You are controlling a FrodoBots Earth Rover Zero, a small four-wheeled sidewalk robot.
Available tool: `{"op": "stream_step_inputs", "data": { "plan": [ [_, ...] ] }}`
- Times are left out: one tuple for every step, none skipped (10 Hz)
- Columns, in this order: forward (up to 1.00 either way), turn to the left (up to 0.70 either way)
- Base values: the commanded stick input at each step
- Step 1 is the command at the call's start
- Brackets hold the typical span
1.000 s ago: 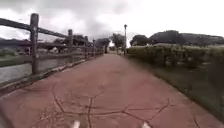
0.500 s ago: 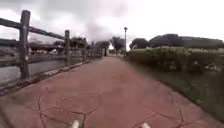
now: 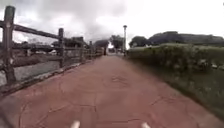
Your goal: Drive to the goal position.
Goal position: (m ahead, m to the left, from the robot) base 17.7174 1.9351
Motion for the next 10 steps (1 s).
{"op": "stream_step_inputs", "data": {
  "plan": [
    [0.70,0.00],
    [0.70,0.00],
    [0.70,0.00],
    [0.70,0.00],
    [0.70,0.00],
    [0.70,0.00],
    [0.70,0.00],
    [0.70,0.00],
    [0.70,0.00],
    [0.70,0.00]
  ]
}}
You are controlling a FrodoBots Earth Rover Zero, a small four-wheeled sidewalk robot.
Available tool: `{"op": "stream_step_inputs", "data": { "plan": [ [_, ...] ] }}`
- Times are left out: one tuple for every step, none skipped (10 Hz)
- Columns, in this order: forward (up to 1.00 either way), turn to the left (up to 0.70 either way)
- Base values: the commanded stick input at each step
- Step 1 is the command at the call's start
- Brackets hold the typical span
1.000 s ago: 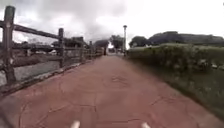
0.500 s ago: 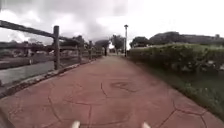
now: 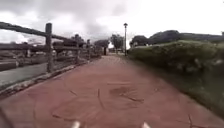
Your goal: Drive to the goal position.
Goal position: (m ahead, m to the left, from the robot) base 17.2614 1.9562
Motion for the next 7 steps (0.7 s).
{"op": "stream_step_inputs", "data": {
  "plan": [
    [0.70,0.00],
    [0.70,0.00],
    [0.70,0.00],
    [0.70,0.00],
    [0.70,0.00],
    [0.70,0.00],
    [0.70,0.00]
  ]
}}
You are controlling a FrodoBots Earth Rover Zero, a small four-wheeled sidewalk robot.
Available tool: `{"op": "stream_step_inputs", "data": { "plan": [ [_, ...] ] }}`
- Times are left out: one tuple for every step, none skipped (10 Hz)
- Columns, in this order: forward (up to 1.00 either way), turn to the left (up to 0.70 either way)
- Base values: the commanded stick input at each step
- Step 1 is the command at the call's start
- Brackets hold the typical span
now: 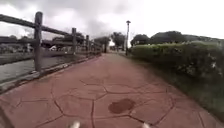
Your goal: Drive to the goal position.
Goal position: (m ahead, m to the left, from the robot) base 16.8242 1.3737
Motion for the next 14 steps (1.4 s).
{"op": "stream_step_inputs", "data": {
  "plan": [
    [0.70,0.00],
    [0.70,0.00],
    [0.70,0.00],
    [0.70,0.00],
    [0.70,0.00],
    [0.70,0.00],
    [0.70,0.00],
    [0.70,0.00],
    [0.70,0.00],
    [0.70,0.00],
    [0.70,0.00],
    [0.70,0.00],
    [0.70,0.00],
    [0.70,0.00]
  ]
}}
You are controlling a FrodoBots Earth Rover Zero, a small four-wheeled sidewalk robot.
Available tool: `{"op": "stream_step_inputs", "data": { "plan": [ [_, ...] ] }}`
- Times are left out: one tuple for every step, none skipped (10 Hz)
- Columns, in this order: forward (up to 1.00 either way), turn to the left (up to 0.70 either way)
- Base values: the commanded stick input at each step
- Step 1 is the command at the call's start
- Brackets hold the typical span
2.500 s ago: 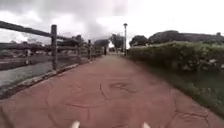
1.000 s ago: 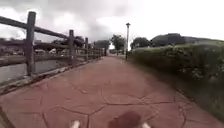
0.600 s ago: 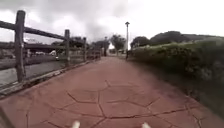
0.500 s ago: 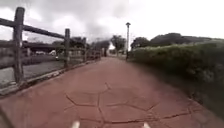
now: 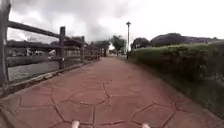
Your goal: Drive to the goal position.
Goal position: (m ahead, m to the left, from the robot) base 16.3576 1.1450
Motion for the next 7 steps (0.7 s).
{"op": "stream_step_inputs", "data": {
  "plan": [
    [0.70,0.00],
    [0.70,0.00],
    [0.70,0.00],
    [0.70,0.00],
    [0.70,0.00],
    [0.70,0.00],
    [0.70,0.00]
  ]
}}
